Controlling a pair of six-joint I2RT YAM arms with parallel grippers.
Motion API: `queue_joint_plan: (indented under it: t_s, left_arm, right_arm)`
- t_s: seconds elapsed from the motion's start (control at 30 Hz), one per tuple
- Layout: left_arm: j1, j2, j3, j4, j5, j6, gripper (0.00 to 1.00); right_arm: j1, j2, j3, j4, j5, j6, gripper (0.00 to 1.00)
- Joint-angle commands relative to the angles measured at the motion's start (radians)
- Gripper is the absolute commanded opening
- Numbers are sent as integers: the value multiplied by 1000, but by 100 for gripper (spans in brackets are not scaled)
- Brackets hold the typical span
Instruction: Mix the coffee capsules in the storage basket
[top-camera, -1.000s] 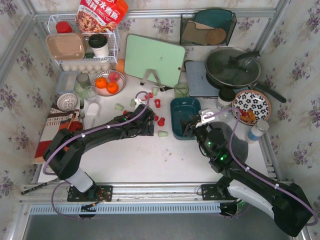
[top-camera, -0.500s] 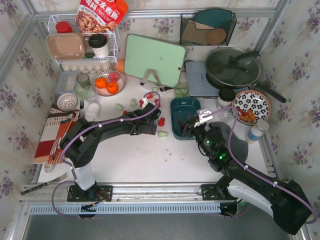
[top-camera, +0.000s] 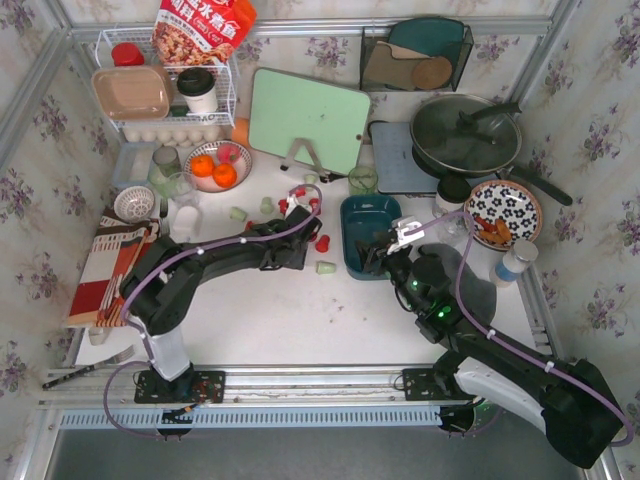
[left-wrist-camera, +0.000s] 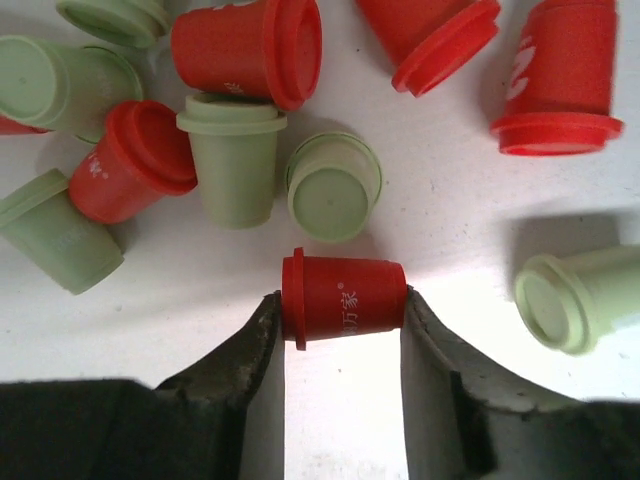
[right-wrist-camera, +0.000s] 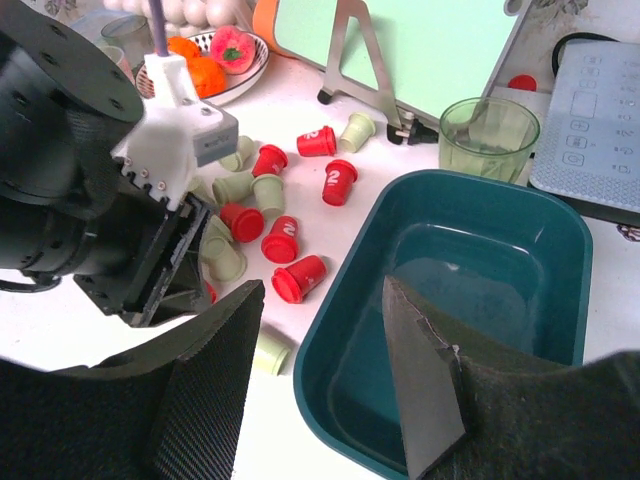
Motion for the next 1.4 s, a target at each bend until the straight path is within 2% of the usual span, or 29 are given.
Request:
queue_joint_plan:
  t_s: [0.0,0.27,0.43,0.53,0.7,0.87,1.03,1.2,1.23,1.27,1.3,1.37]
  left_arm:
    - [-5,-83,-25,42,37,11,32]
    - [-22,-240,-69,222,195,85,29]
    - [-28,-189,-36,420,436,175,29]
    - [-43,-118,28,480,525,193,29]
    - [-73,5,184,386,548,206,32]
    - [-83,109,313,194,423,139,36]
    - [-83,117,301,216,426,110,48]
    - [-86,92,290,226,400,102,54]
    - [-88,80,283,226,386,98,69]
    - [-88,68,274,232,374,93,79]
    - [-88,46,264,234,365,89,98]
    - [-88,13,241,249,354,82,99]
  right_arm:
    - [0,-14,8,10,14,6,58]
    - [0,-78,-21,7,124,24,58]
    - [-2,-146,-61,13,256,41,58]
    - [-1,-190,-83,21,310,47,58]
    - [-1,-222,-104,35,351,47,58]
    - [0,-219,-102,36,352,52,58]
    - [0,-218,-102,34,351,56,58]
    - [0,-214,-102,33,353,57,59]
    - [0,-212,-103,34,357,58,59]
    - [-2,-209,-102,34,358,59,59]
    - [-1,-208,-102,34,358,59,59]
    - [0,-206,-101,34,358,59,59]
